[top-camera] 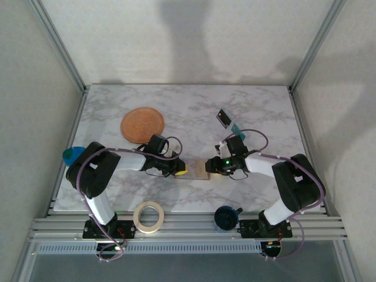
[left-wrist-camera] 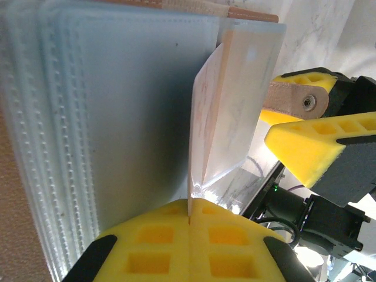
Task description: Put the credit cards into the card holder
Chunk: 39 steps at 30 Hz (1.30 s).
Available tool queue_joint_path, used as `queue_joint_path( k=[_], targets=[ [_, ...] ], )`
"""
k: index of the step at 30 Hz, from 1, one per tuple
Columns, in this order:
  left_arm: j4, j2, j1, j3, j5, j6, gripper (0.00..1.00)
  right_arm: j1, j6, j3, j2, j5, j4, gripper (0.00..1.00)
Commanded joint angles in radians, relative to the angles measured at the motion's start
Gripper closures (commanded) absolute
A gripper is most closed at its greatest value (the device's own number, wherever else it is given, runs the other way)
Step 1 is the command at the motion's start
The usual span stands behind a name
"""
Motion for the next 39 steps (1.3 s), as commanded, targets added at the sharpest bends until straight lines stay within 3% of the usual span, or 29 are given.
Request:
queue_joint_path(
  k=[1, 19, 24, 31, 39],
  targets=[
    [-0.014, 0.01, -0.01, 0.012, -0.034, -0.012, 1.0, 0.02, -0.001, -0.014, 0.06, -0.057, 0.105, 0.56],
    [-0.06, 0.038, -0.041, 0.07, -0.014, 0.014, 1.0, 0.02, -0.001, -0.025, 0.08, -0.094, 0.15, 0.56],
    [-0.16, 0.007, -0.034, 0.072, -0.091, 0.072, 1.0, 0.02, -0.01, -0.017, 0.08, -0.099, 0.133, 0.56],
    [-0.156, -0.016, -0.024, 0.049, -0.111, 0.063, 1.0, 0.02, -0.017, -0.012, 0.083, -0.098, 0.128, 0.56],
    [-0.085, 0.051, -0.064, 0.098, -0.042, 0.039, 1.0, 0.02, -0.018, -0.017, 0.094, -0.104, 0.137, 0.56]
  ],
)
